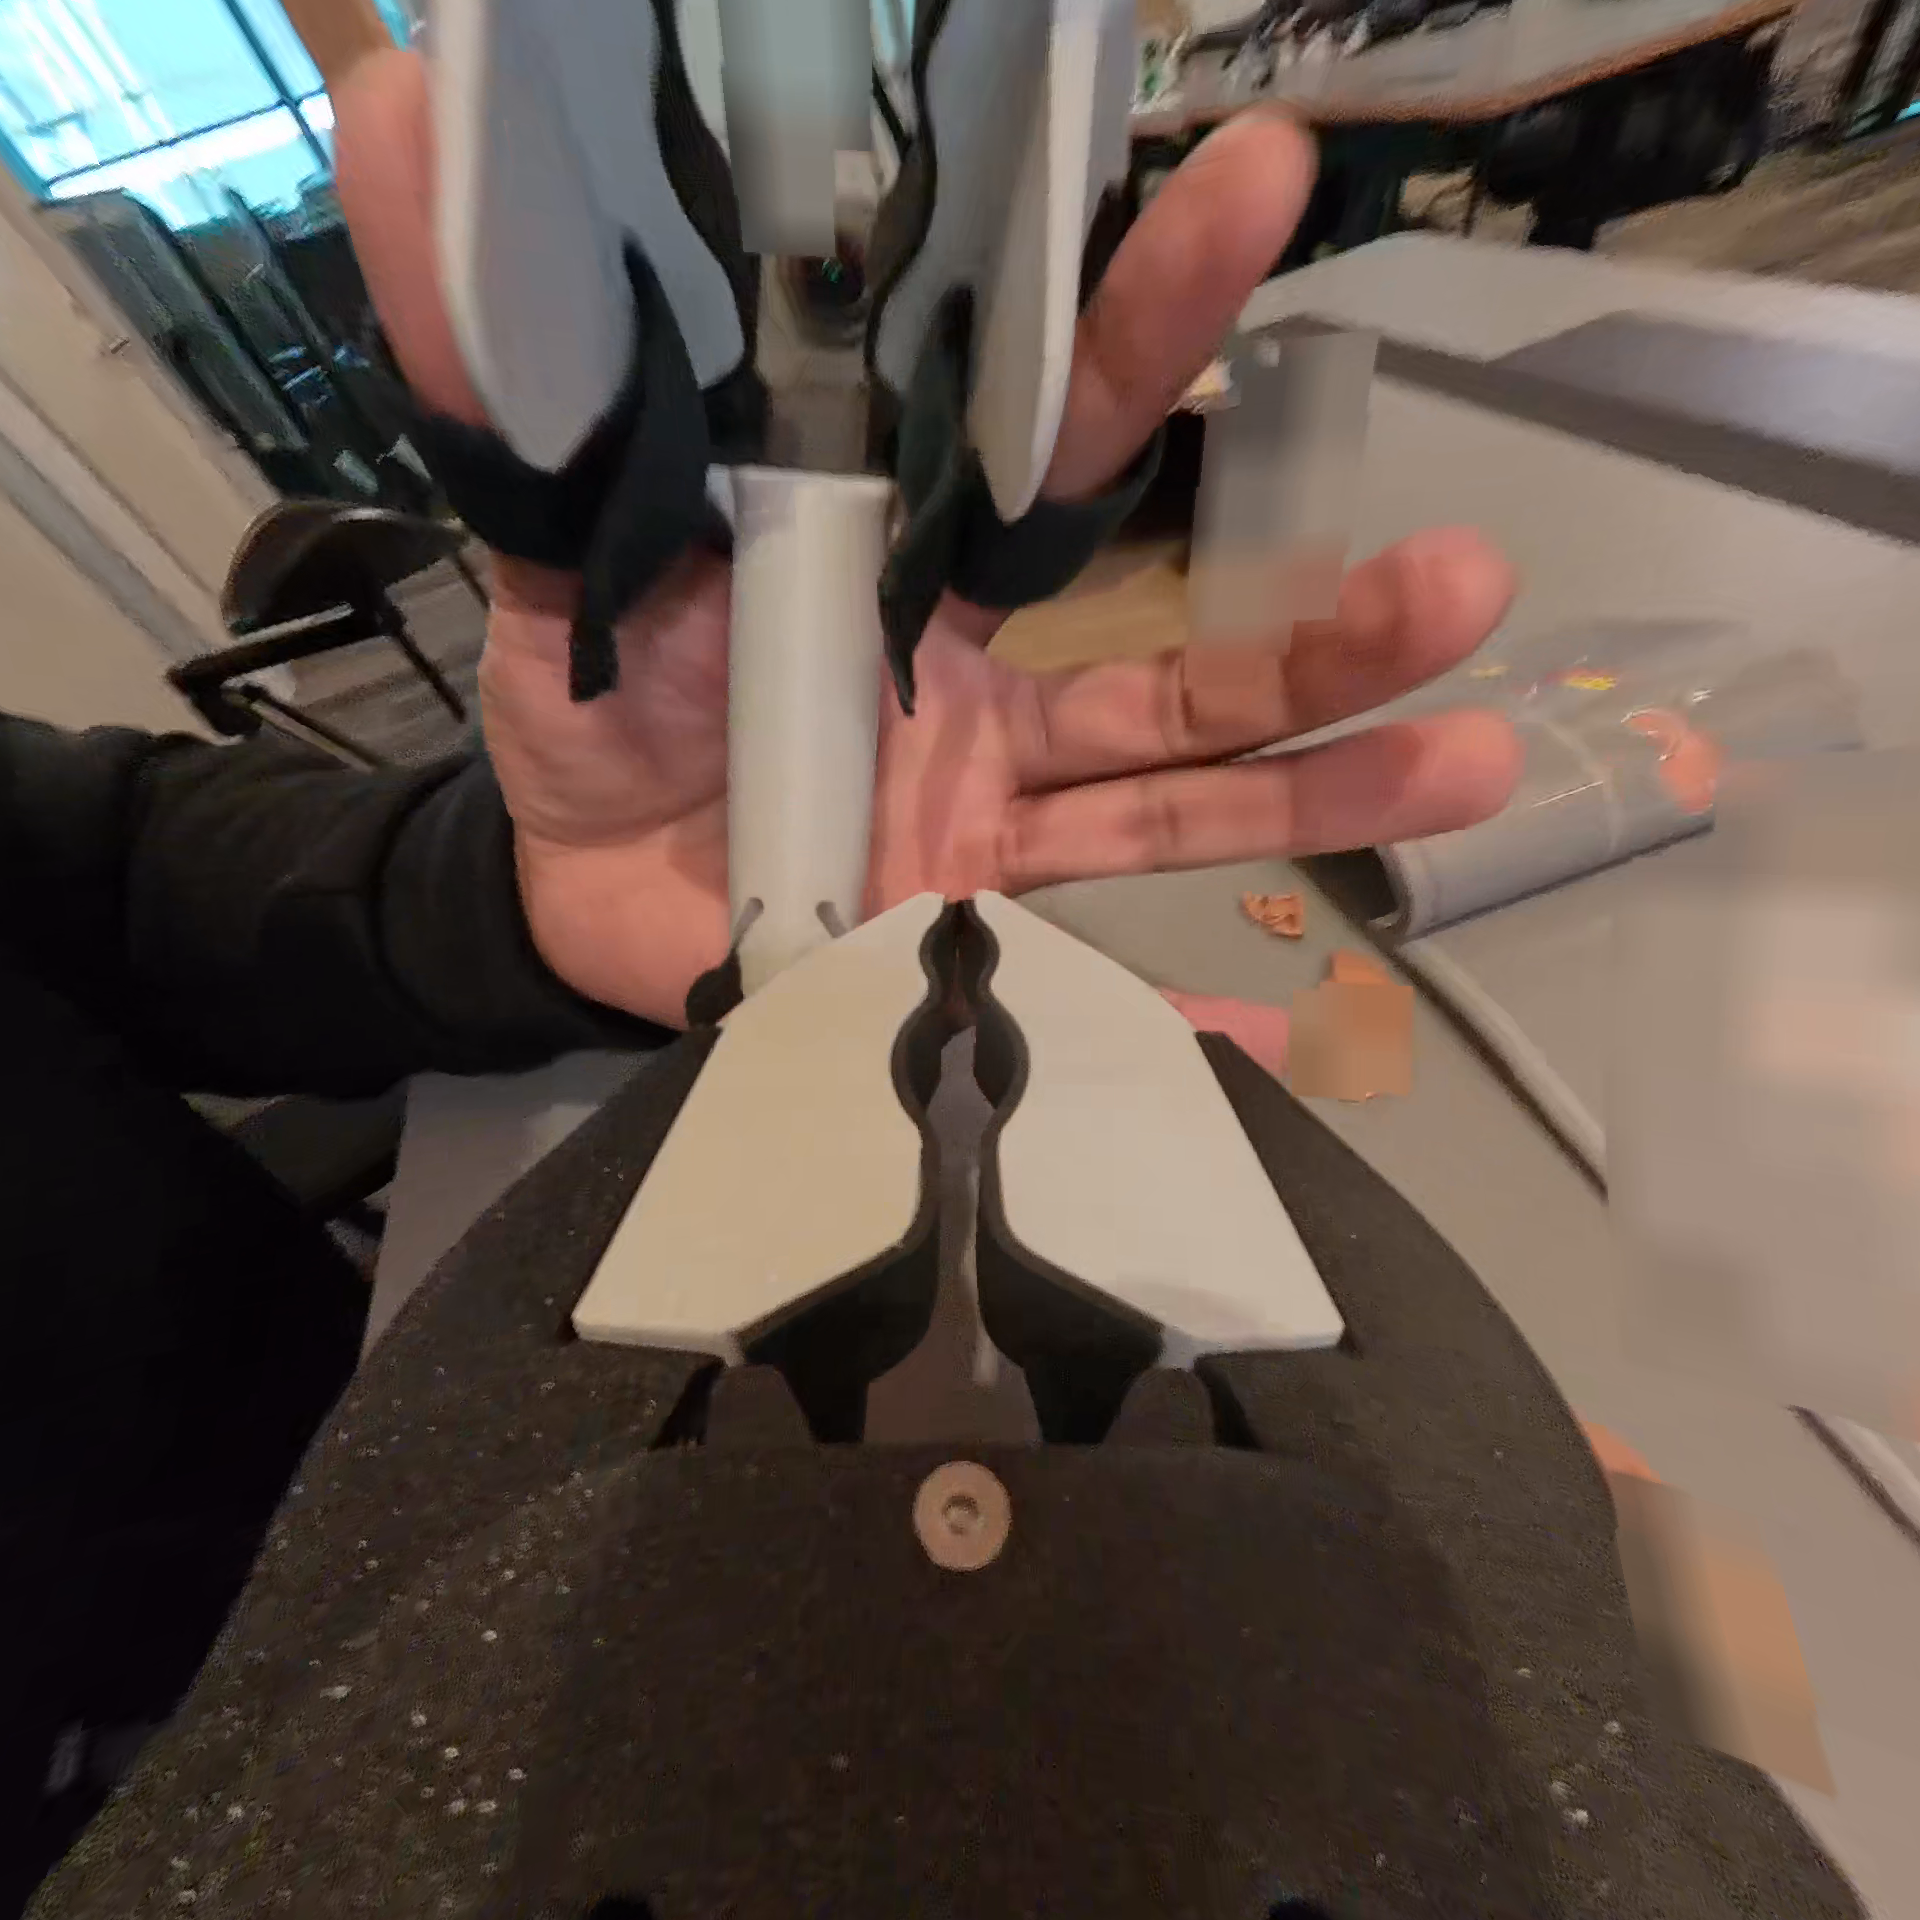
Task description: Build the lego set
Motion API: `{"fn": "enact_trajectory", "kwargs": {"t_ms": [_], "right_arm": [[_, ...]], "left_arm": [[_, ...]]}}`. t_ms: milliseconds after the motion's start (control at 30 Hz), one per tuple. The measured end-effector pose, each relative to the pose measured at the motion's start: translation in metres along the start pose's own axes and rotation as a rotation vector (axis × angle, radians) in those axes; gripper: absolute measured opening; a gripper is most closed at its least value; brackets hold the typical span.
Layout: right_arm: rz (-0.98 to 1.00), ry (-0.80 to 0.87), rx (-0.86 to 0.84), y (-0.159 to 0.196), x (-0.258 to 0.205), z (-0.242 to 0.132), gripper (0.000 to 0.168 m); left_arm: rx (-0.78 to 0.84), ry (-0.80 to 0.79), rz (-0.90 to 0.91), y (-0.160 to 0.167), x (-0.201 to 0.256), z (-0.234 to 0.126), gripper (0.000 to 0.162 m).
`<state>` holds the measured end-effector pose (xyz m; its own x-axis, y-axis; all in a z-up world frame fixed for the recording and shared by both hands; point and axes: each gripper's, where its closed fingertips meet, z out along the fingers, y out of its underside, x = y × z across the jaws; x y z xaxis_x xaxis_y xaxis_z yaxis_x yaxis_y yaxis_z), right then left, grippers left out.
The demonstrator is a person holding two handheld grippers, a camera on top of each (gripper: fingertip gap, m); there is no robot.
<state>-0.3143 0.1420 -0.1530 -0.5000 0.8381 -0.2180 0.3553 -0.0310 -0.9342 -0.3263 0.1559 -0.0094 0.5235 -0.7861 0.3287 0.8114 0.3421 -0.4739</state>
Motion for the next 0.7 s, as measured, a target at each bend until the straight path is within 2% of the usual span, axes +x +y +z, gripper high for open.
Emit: {"fn": "enact_trajectory", "kwargs": {"t_ms": [67, 133, 200, 267, 300, 367, 400, 433, 467, 533, 600, 667, 700], "right_arm": [[0.022, -0.071, -0.044, 0.007, -0.008, 0.000, 0.000], [0.039, -0.114, -0.046, 0.008, -0.012, -0.001, 0.000], [0.033, -0.138, -0.040, 0.007, -0.017, -0.002, 0.000], [0.026, -0.164, -0.046, 0.008, -0.023, -0.002, 0.000], [-0.003, -0.214, -0.094, 0.017, -0.033, 0.000, 0.000], [-0.090, -0.318, -0.195, 0.045, -0.074, 0.013, 0.000], [-0.147, -0.266, -0.259, 0.058, -0.083, 0.024, 0.000], [-0.205, -0.206, -0.289, 0.063, -0.086, 0.031, 0.000], [-0.207, -0.214, -0.284, 0.060, -0.091, 0.032, 0.001], [-0.151, -0.208, -0.244, 0.049, -0.083, 0.028, 0.004], [-0.124, -0.146, -0.231, 0.047, -0.058, 0.022, 0.007], [-0.113, -0.105, -0.241, 0.049, -0.039, 0.014, 0.007], [-0.121, -0.082, -0.249, 0.050, -0.031, 0.010, 0.007]], "left_arm": [[-0.041, 0.045, -0.035, 0.007, 0.009, 0.005, 0.044], [-0.079, 0.035, 0.011, 0.014, 0.014, 0.008, 0.051], [-0.178, 0.026, 0.075, 0.026, 0.022, 0.016, 0.065], [-0.312, 0.013, 0.163, 0.038, 0.031, 0.026, 0.088], [-0.317, 0.005, 0.245, 0.035, 0.035, 0.032, 0.094], [-0.179, -0.081, 0.579, 0.003, 0.034, 0.040, 0.088], [-0.099, -0.142, 0.696, -0.015, 0.032, 0.039, 0.070], [-0.059, -0.131, 0.700, -0.024, 0.034, 0.039, 0.056], [-0.069, -0.114, 0.655, -0.026, 0.033, 0.039, 0.054], [-0.159, -0.132, 0.629, -0.022, 0.024, 0.034, 0.051], [-0.242, -0.242, 0.707, -0.022, 0.001, 0.021, 0.050], [-0.435, -0.322, 0.834, -0.009, -0.029, 0.001, 0.046], [-0.602, -0.380, 0.850, 0.002, -0.048, -0.016, 0.043]]}}
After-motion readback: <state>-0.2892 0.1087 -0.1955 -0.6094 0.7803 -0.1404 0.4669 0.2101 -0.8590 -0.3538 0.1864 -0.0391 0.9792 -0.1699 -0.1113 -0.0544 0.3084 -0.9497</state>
